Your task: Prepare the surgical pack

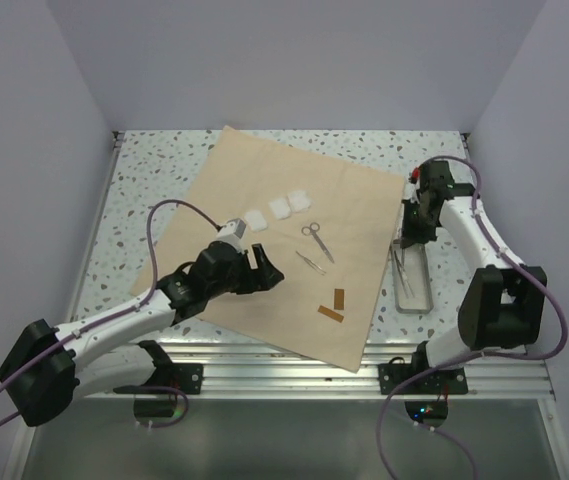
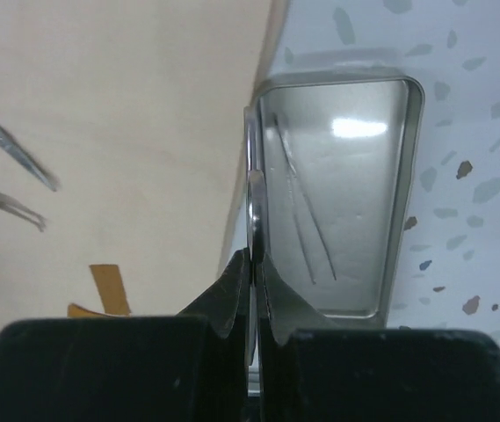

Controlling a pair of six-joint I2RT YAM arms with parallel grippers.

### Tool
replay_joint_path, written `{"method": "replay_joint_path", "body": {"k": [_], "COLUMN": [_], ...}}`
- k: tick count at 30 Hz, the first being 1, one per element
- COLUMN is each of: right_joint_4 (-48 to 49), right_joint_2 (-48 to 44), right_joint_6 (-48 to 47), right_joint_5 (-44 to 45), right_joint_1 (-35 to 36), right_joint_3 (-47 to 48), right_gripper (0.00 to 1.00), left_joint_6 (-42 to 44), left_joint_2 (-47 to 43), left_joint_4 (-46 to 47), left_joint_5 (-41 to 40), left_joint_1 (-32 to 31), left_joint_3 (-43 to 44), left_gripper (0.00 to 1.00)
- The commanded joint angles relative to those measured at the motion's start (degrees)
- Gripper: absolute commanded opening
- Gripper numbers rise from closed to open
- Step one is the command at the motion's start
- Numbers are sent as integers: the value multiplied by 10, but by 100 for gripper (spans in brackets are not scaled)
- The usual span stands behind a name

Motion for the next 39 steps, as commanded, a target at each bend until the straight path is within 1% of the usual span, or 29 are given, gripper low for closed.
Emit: {"method": "replay_joint_path", "body": {"k": [1,3,4,10,14,19,24,26,29,30,32,33,37,39], "right_joint_4": [-52,-43,-46,-17,11,25,23,23,24,22,21,21,16,14], "right_joint_2": [25,34,40,98,107,110,122,128,138,142,142,140,142,147], "right_joint_6": [-38,-40,-43,-45,-46,-47,-52,-53,-54,-54,-53,-54,-53,-53], "right_joint_5": [53,54,37,5,-30,-47,-36,-33,-37,-36,-35,-35,-2,0], "right_joint_1": [-11,-15,-31,-40,-43,-49,-53,-54,-55,-55,-55,-55,-55,-55], "right_joint_3": [22,20,24,-1,-25,-37,-36,-33,-29,-27,-25,-23,-14,-7], "right_gripper": [0,0,0,0,0,0,0,3,5,8,11,18,25,30], "left_joint_6": [21,23,24,24,30,30,27,26,25,24,24,25,22,19], "left_joint_2": [9,15,16,6,3,8,11,9,8,7,6,6,10,14], "left_joint_4": [76,84,89,99,94,98,102,100,99,99,98,97,101,104], "left_joint_5": [60,71,79,86,88,92,95,95,93,92,90,90,91,91], "left_joint_1": [8,10,11,14,18,20,20,20,19,20,20,20,20,20], "left_joint_3": [-11,-11,-12,-21,-24,-29,-28,-28,-28,-28,-28,-29,-31,-31], "left_gripper": [80,80,80,79,79,78,77,78,77,77,77,77,77,77]}}
